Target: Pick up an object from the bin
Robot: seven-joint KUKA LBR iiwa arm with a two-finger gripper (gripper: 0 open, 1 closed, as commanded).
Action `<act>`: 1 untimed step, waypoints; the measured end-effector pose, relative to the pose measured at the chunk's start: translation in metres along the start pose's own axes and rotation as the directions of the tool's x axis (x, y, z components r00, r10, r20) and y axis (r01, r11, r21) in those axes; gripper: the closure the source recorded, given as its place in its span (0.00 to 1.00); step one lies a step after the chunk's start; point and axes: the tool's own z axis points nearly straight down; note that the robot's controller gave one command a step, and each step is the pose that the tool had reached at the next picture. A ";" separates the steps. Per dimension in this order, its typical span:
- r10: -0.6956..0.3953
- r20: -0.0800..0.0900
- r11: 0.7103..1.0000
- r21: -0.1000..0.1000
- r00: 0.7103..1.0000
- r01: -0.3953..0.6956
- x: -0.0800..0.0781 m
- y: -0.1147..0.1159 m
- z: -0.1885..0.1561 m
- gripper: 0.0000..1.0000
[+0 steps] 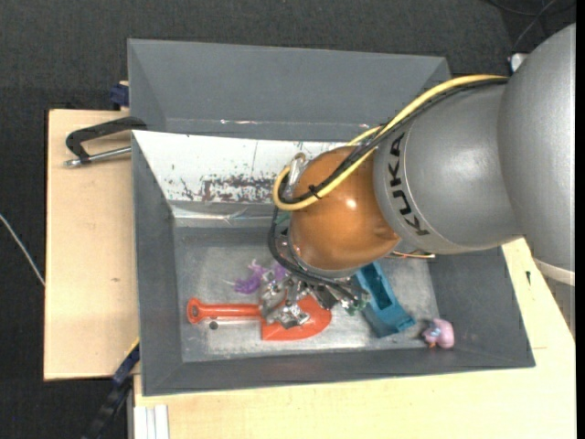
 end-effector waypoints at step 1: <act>-0.304 0.025 0.953 0.005 0.952 0.304 -0.006 -0.008 0.021 0.00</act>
Offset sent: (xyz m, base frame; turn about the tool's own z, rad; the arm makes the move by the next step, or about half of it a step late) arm 0.0000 0.0000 0.0000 0.0000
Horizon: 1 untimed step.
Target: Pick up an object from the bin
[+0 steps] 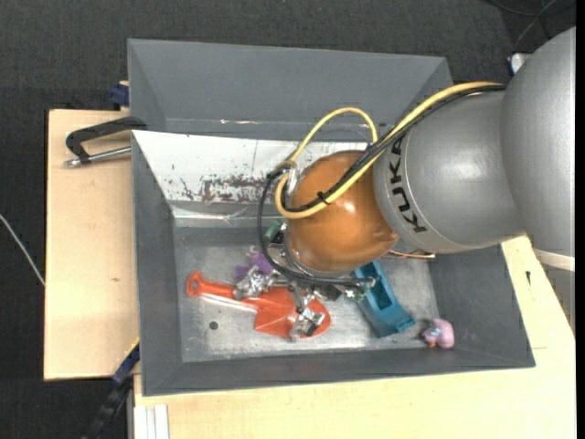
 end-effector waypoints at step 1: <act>0.009 -0.008 1.000 0.003 1.000 -0.009 0.006 -0.004 0.003 1.00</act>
Offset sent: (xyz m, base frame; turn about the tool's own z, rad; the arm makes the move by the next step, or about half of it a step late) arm 0.0000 0.0000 0.0000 0.0000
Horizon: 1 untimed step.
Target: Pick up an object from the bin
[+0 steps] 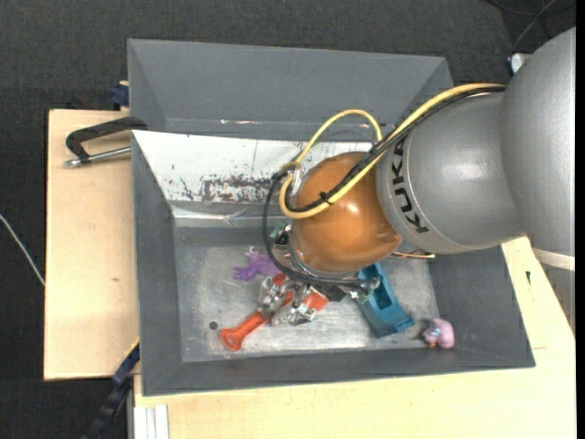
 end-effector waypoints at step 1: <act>0.000 0.000 1.000 0.000 1.000 0.000 0.000 0.000 0.000 1.00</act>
Offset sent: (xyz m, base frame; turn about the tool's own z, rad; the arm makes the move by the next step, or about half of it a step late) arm 0.0166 0.0101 0.0542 0.0313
